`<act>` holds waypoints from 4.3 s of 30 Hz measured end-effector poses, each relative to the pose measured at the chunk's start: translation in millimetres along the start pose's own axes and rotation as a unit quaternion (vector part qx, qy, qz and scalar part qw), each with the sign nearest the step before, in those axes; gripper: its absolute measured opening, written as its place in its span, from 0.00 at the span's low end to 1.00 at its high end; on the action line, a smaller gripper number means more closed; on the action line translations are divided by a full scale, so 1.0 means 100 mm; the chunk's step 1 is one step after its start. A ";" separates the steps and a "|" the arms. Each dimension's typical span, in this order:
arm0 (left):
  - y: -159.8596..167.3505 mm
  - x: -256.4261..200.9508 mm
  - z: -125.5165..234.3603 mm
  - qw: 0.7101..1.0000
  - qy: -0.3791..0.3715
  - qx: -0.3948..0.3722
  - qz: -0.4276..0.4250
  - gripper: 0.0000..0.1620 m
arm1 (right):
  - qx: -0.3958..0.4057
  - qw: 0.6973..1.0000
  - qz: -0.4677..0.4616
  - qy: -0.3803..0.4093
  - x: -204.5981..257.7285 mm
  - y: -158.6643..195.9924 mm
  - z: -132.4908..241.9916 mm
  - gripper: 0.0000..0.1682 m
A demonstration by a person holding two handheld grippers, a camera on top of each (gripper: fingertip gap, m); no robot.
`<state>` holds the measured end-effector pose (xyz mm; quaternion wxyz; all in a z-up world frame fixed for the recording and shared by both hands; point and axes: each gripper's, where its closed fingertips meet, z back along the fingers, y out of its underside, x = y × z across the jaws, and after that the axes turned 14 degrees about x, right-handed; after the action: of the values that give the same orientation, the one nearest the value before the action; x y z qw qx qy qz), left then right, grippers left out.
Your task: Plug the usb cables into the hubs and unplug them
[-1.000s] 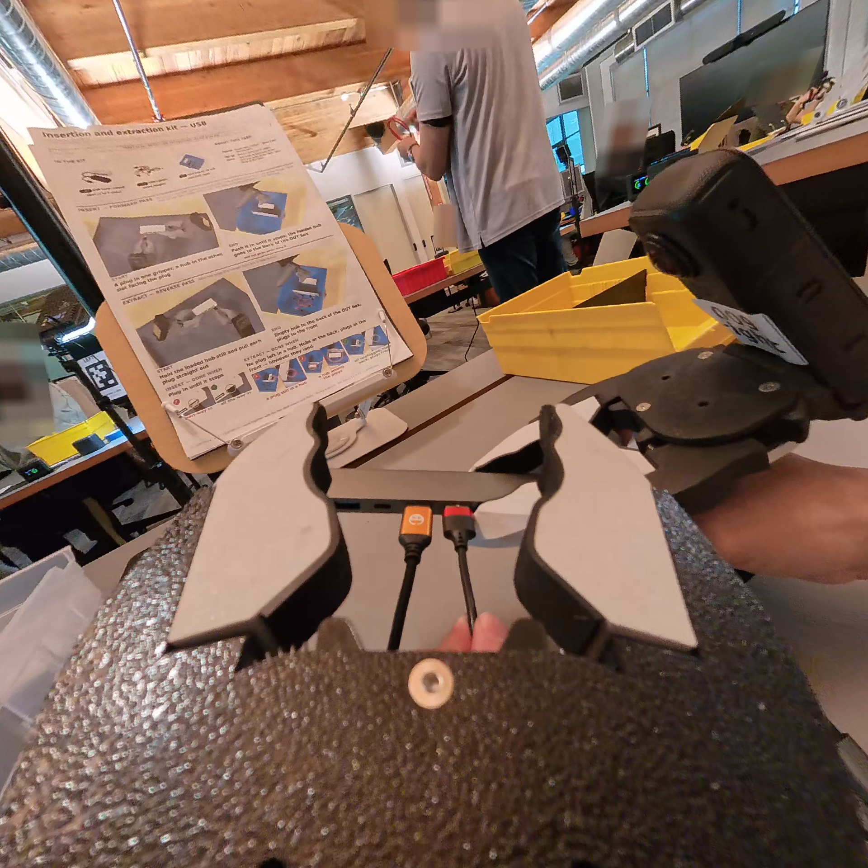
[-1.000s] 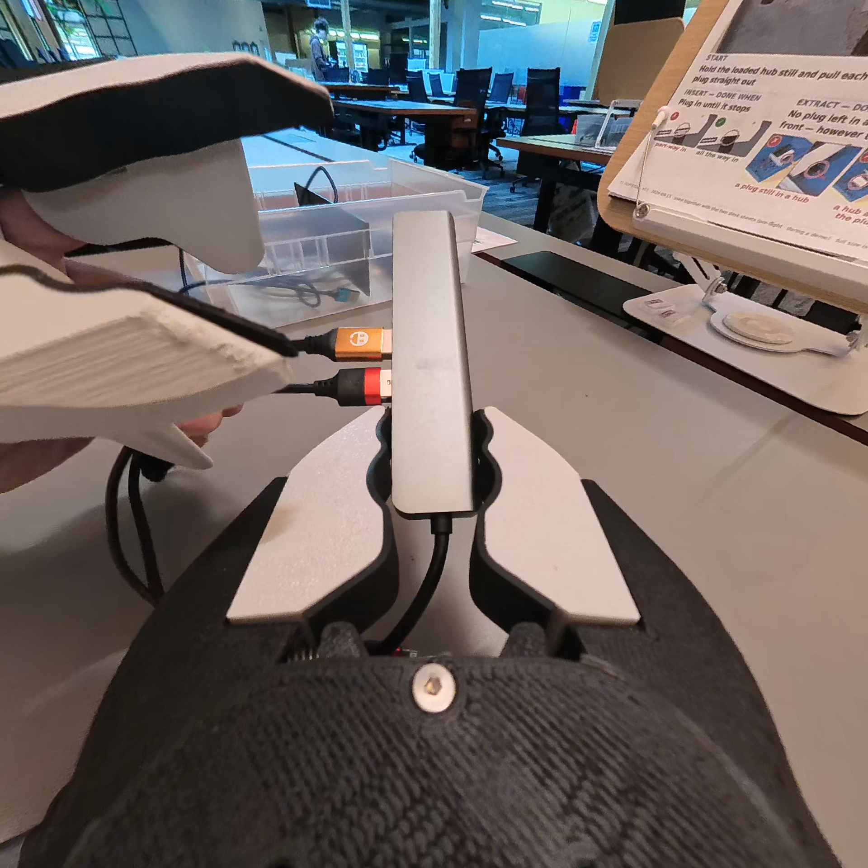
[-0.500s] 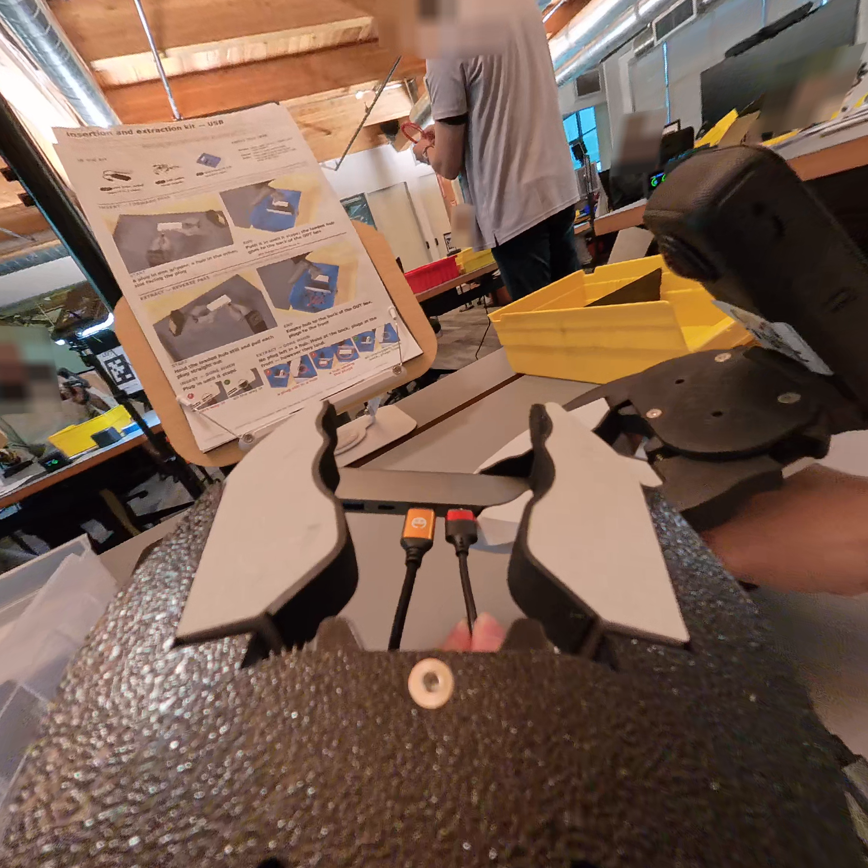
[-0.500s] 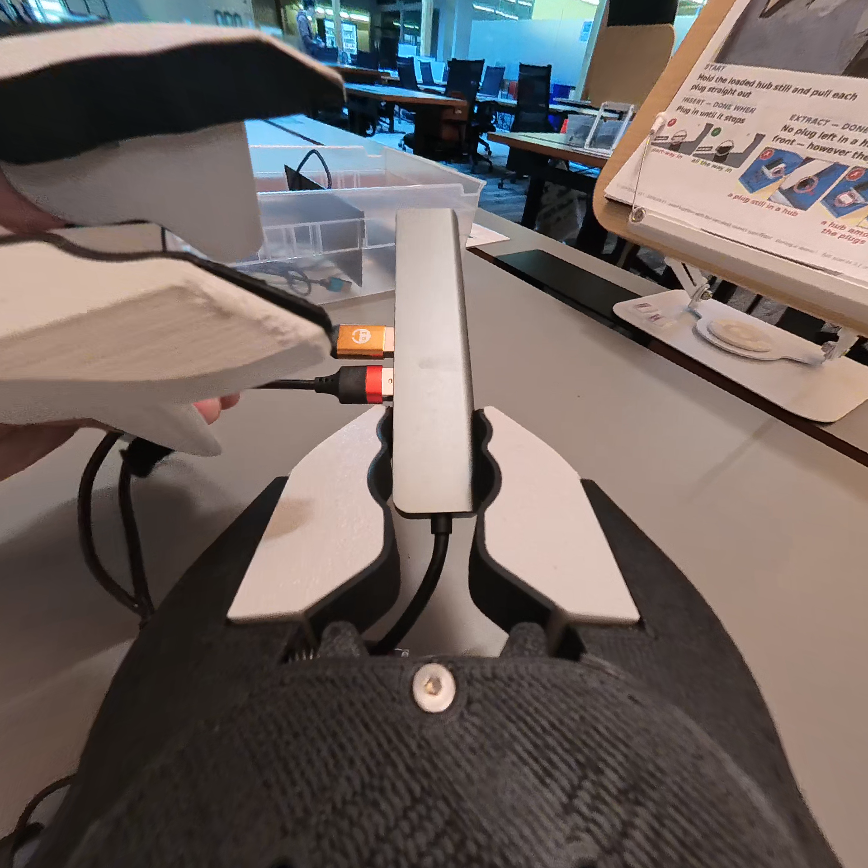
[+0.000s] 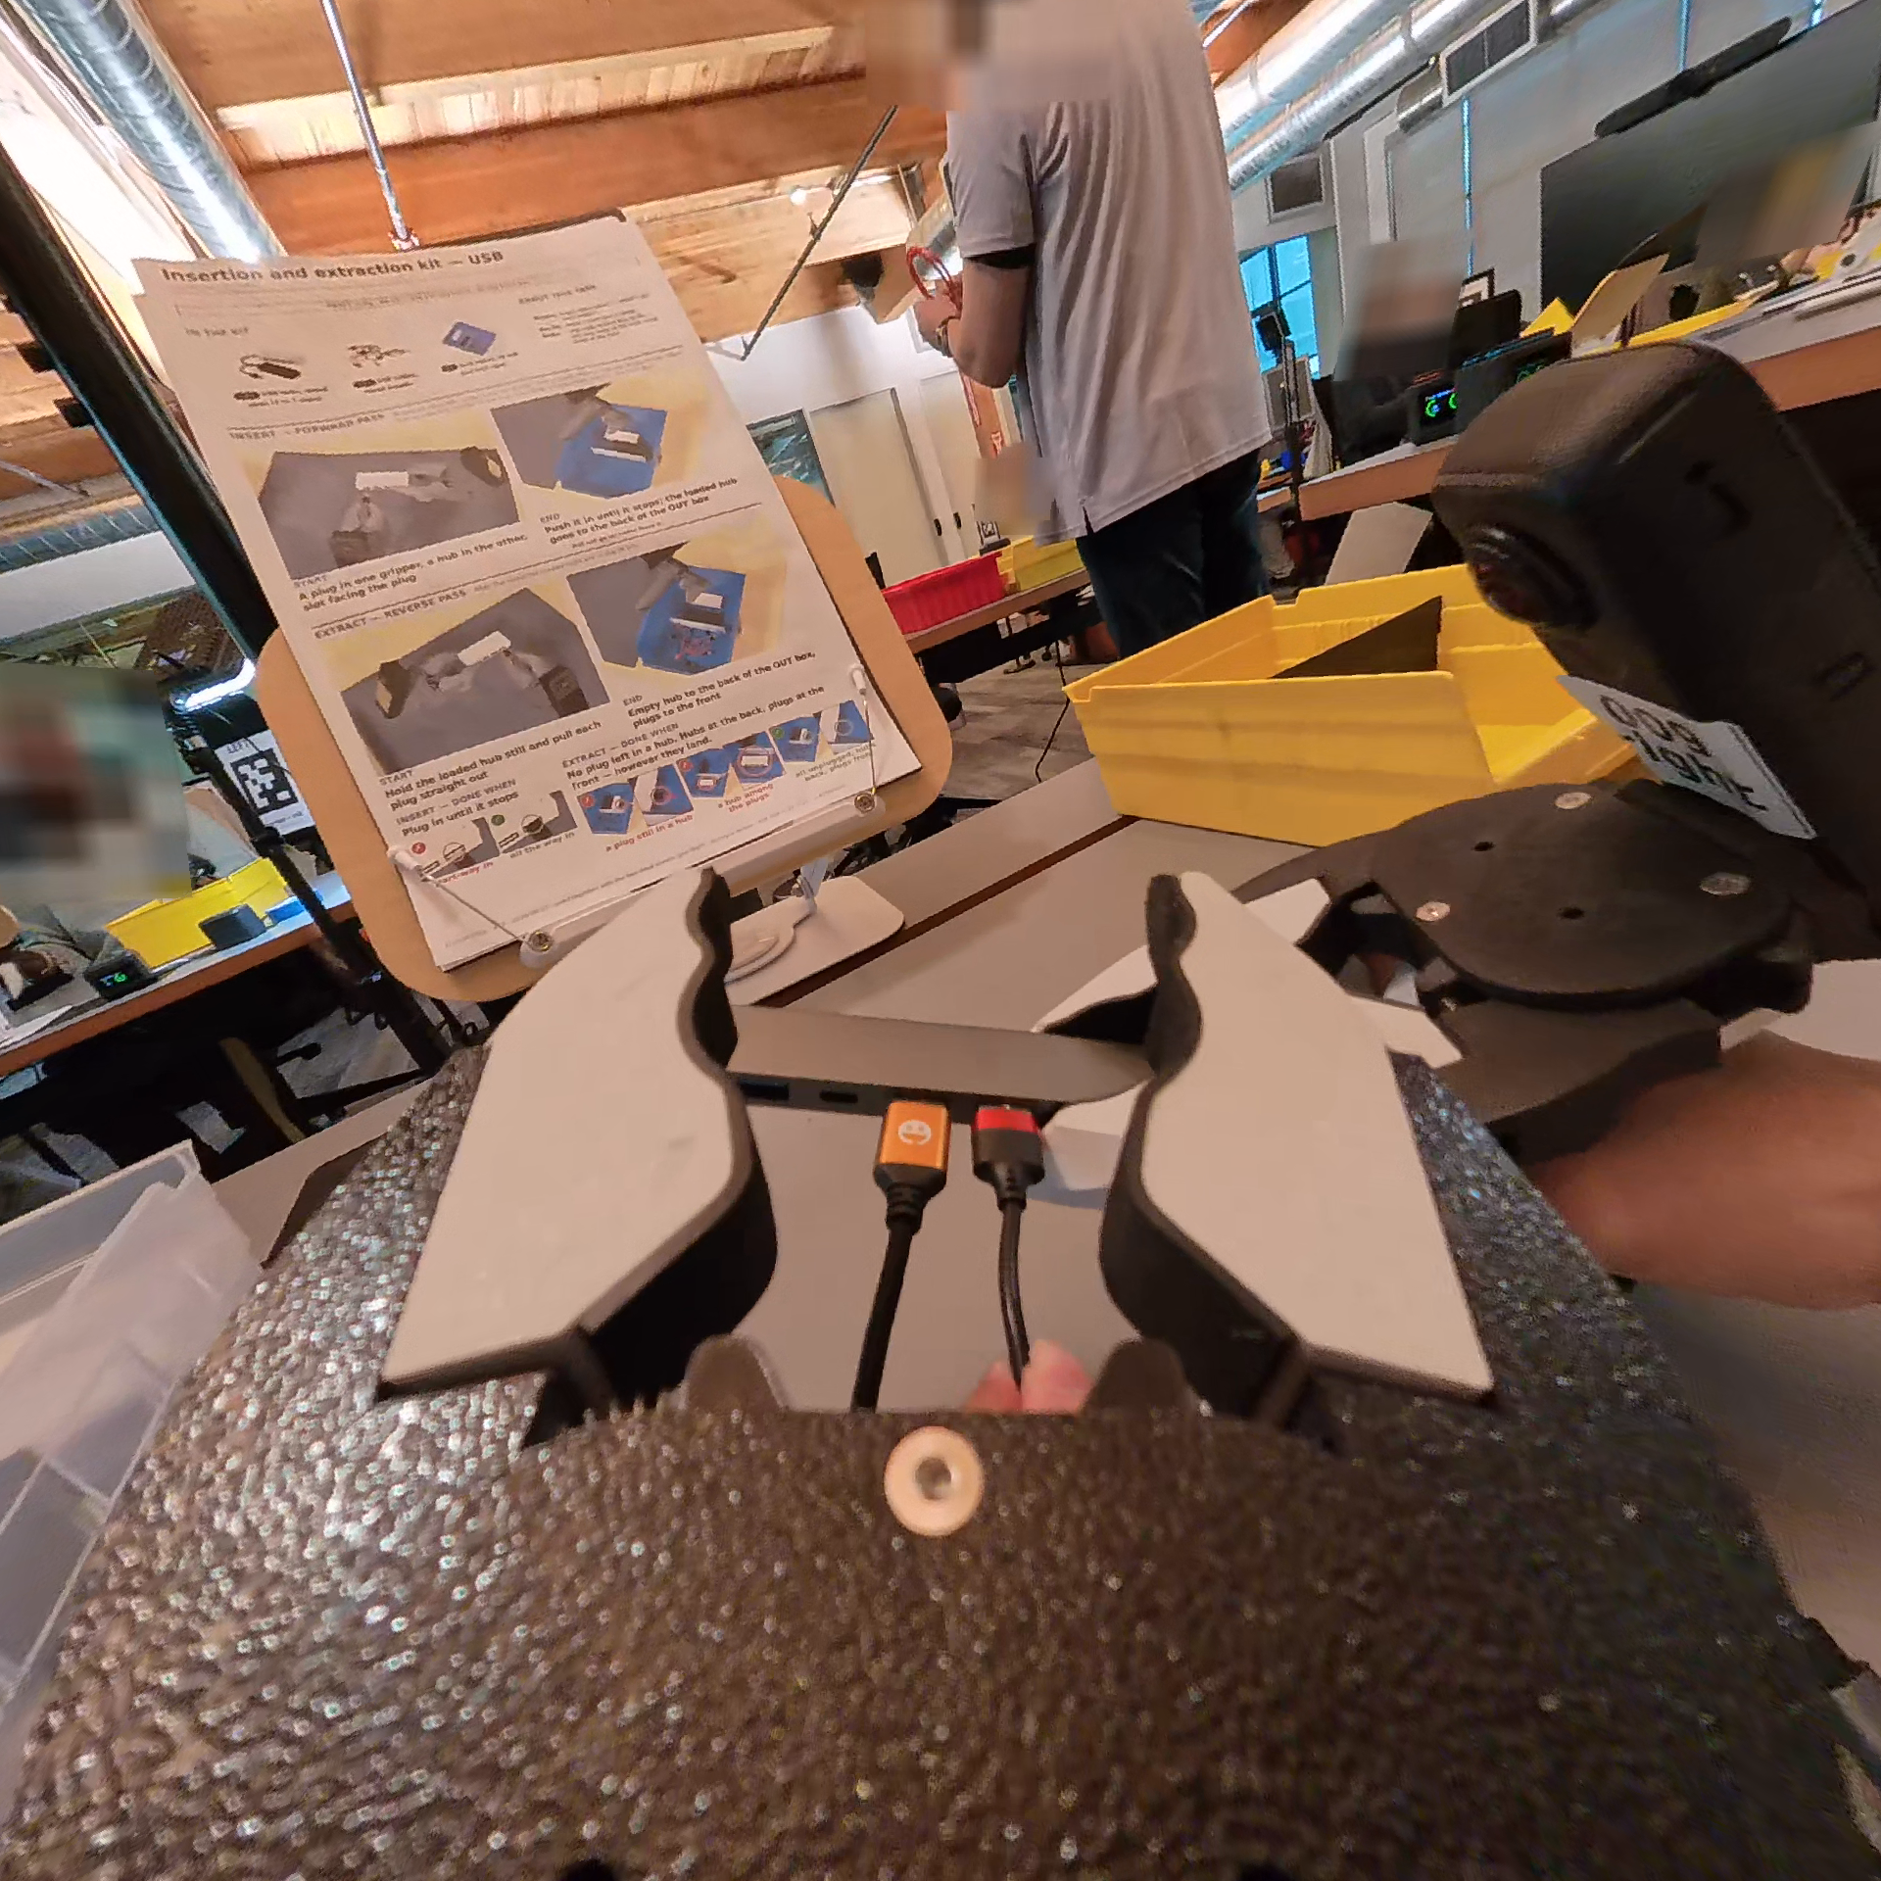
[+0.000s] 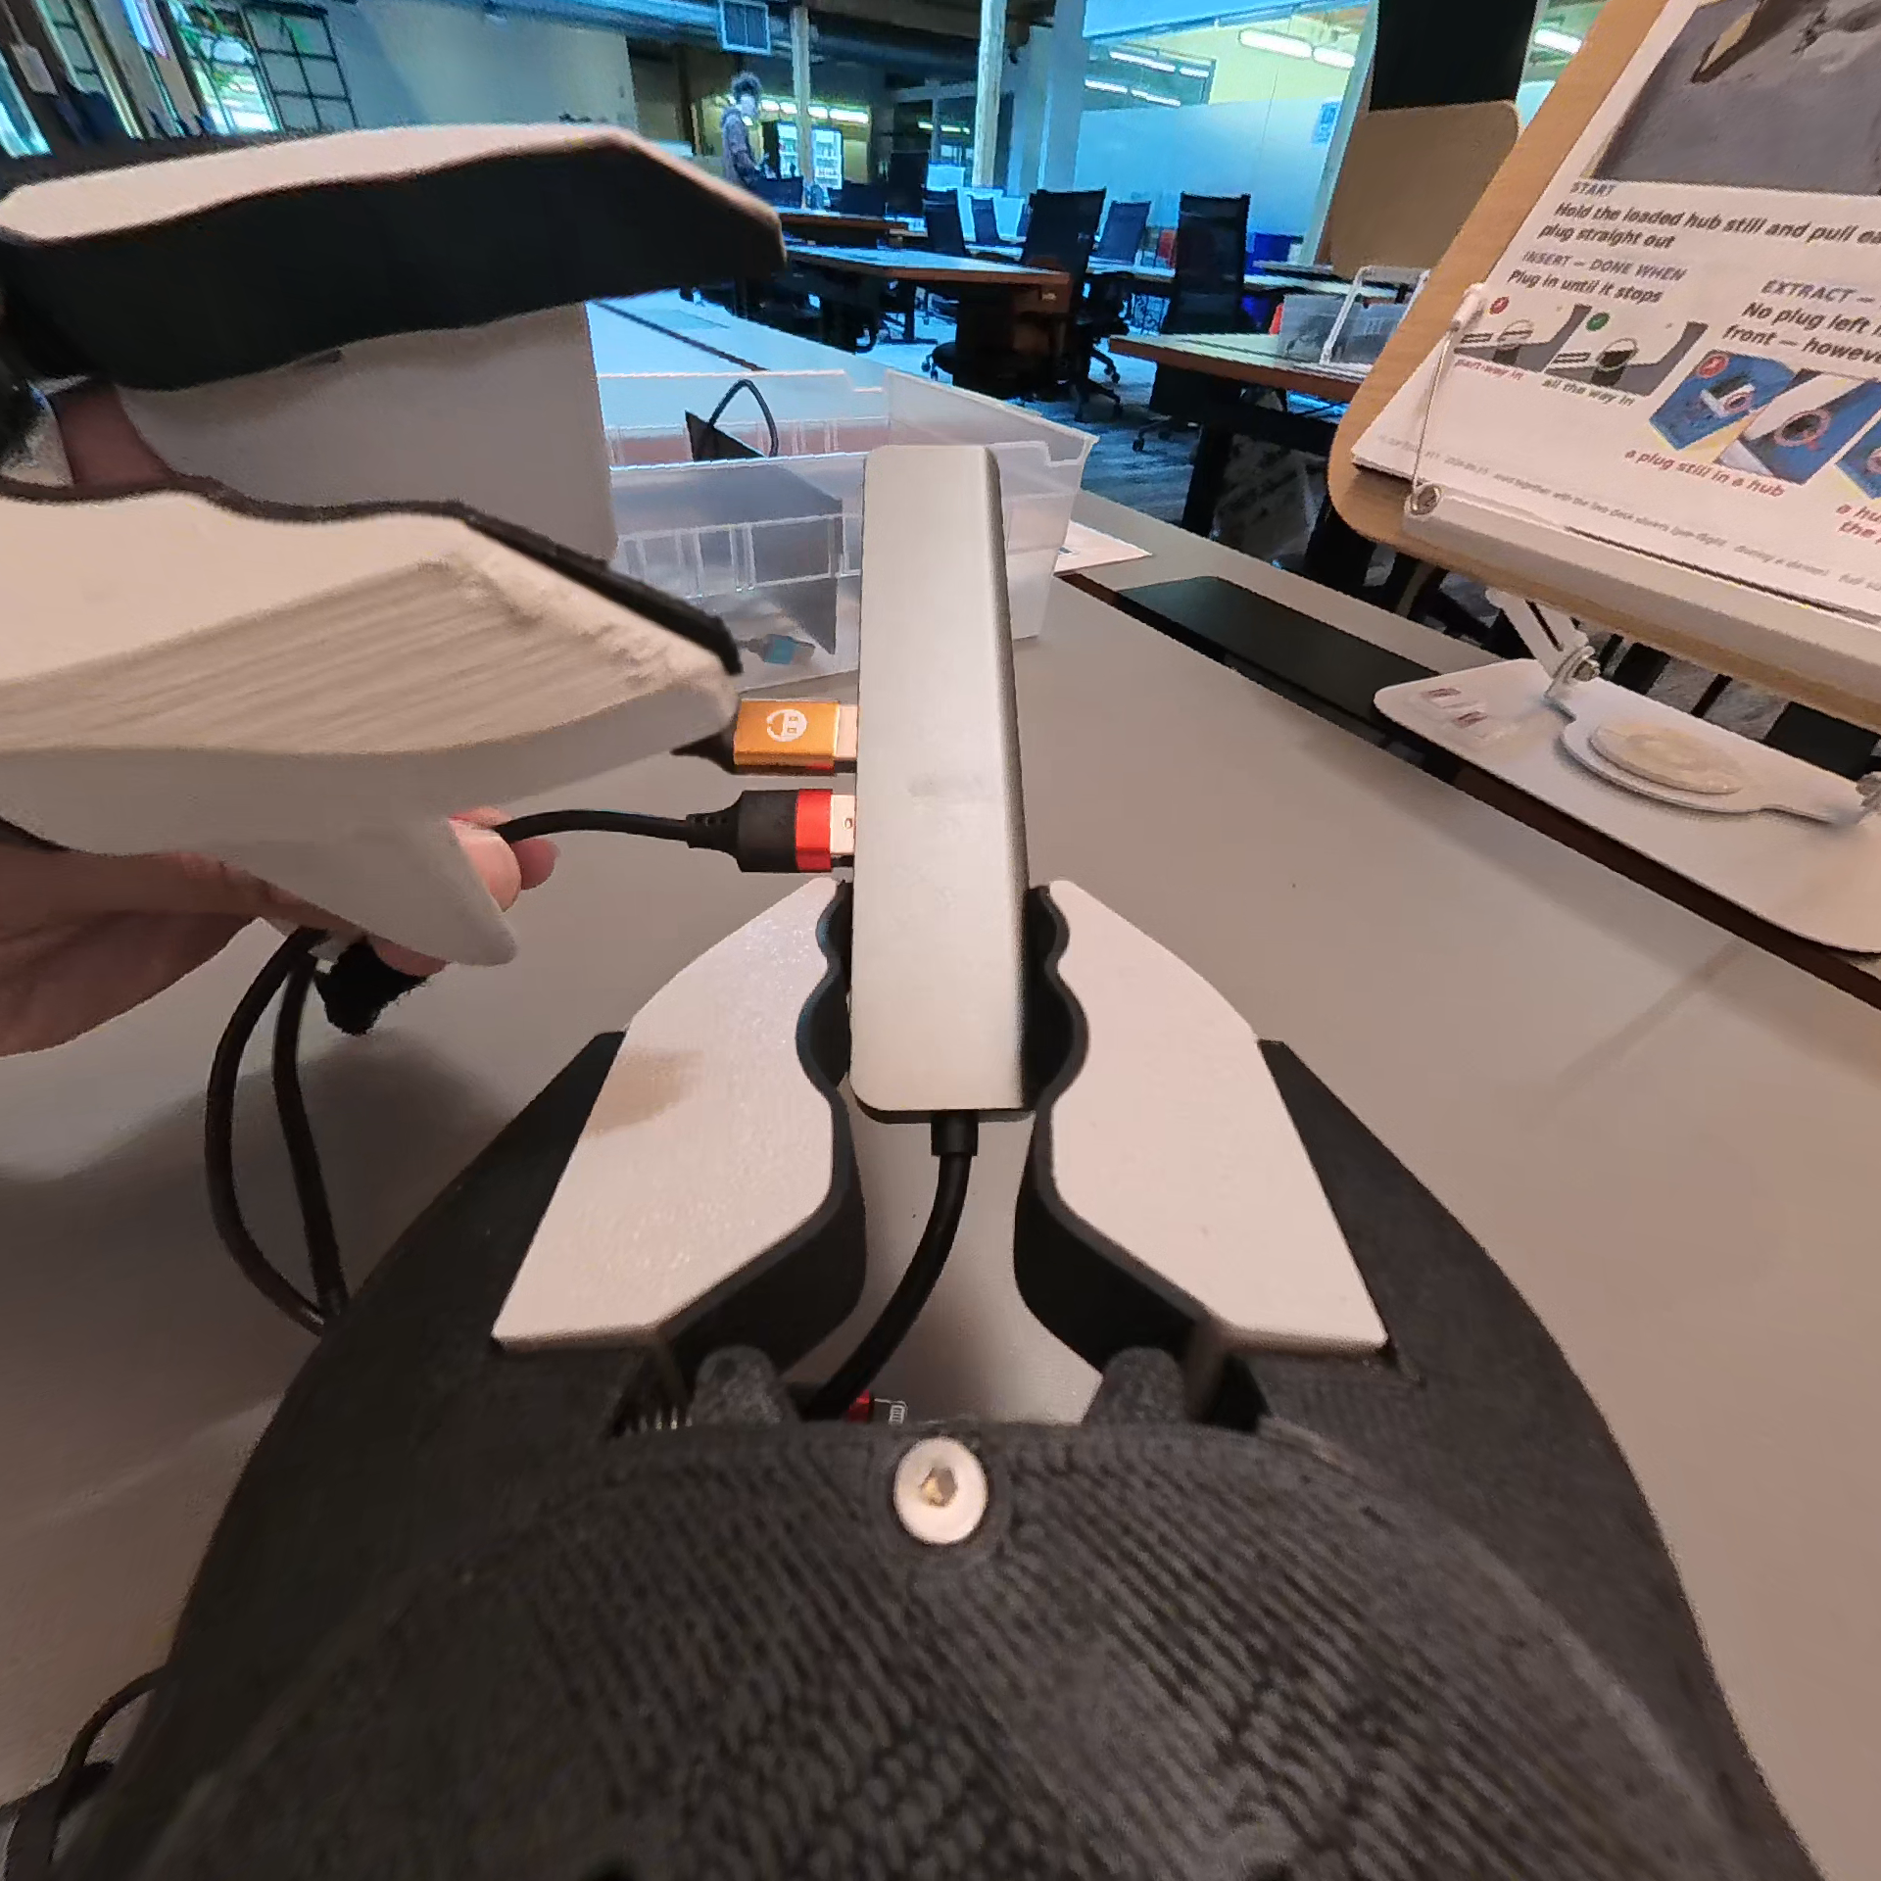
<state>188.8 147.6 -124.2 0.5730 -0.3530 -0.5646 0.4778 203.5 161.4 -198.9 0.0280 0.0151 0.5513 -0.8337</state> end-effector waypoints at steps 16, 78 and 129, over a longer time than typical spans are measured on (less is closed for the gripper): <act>-0.05 0.13 0.04 0.999 0.031 0.020 0.023 0.56 | -0.032 0.997 -0.072 0.022 -0.26 -0.03 0.10 0.19; 0.25 0.13 0.03 0.969 0.179 0.139 0.095 0.65 | 0.319 0.890 0.087 0.314 -3.51 0.89 3.07 0.37; 0.37 0.02 -0.01 0.960 0.206 0.163 0.097 0.64 | 0.554 0.759 0.144 0.312 -3.62 1.42 2.98 0.34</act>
<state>183.9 160.4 -158.5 0.6777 -0.3988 -0.3118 0.5334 575.7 -157.5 -191.9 -0.0392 0.3665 -0.0367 -0.9289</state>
